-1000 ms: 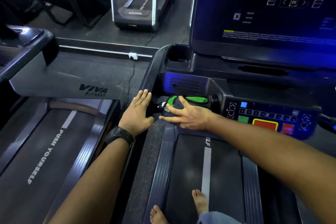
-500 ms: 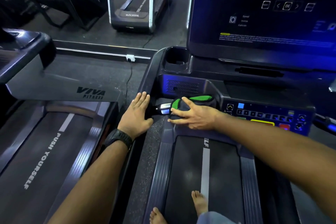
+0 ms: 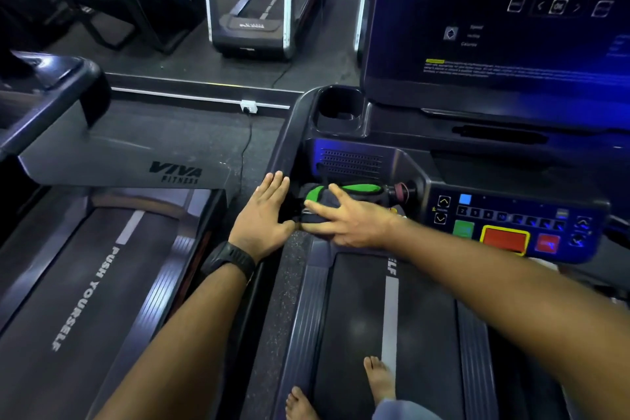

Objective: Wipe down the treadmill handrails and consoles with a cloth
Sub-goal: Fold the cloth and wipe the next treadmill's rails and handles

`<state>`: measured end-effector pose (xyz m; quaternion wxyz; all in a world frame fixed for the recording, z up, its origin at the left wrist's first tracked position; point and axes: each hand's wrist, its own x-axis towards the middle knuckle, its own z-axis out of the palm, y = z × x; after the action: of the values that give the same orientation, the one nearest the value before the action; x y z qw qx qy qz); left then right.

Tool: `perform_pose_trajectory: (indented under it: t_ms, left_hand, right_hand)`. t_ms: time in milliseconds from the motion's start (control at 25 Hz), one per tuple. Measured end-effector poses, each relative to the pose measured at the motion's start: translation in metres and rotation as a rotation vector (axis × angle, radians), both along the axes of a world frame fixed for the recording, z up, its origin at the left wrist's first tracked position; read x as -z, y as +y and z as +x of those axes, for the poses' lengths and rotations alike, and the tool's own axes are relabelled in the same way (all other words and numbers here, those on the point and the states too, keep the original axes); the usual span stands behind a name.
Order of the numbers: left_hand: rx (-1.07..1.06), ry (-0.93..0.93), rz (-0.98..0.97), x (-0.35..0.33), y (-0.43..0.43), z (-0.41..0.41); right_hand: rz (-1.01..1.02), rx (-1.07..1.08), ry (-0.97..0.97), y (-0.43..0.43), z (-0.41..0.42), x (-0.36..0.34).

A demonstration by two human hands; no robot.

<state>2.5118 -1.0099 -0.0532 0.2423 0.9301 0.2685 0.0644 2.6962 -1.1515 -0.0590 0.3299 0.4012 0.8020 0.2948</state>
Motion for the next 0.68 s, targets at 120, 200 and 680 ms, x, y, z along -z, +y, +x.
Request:
perform_pose_trajectory:
  t_ms: [120,200,680]
  left_hand:
    - [0.001,0.005,0.010,0.000,-0.002,0.000]
    - [0.000,0.004,0.016,0.001,-0.001,0.000]
    - [-0.034,-0.022,-0.054,-0.002,-0.002,-0.001]
  right_hand:
    - [-0.052,-0.048,-0.042,-0.016,0.021,-0.006]
    - [-0.041,-0.023,-0.099,-0.006,0.004,0.001]
    - [0.069,0.097,0.370,-0.002,0.011,0.011]
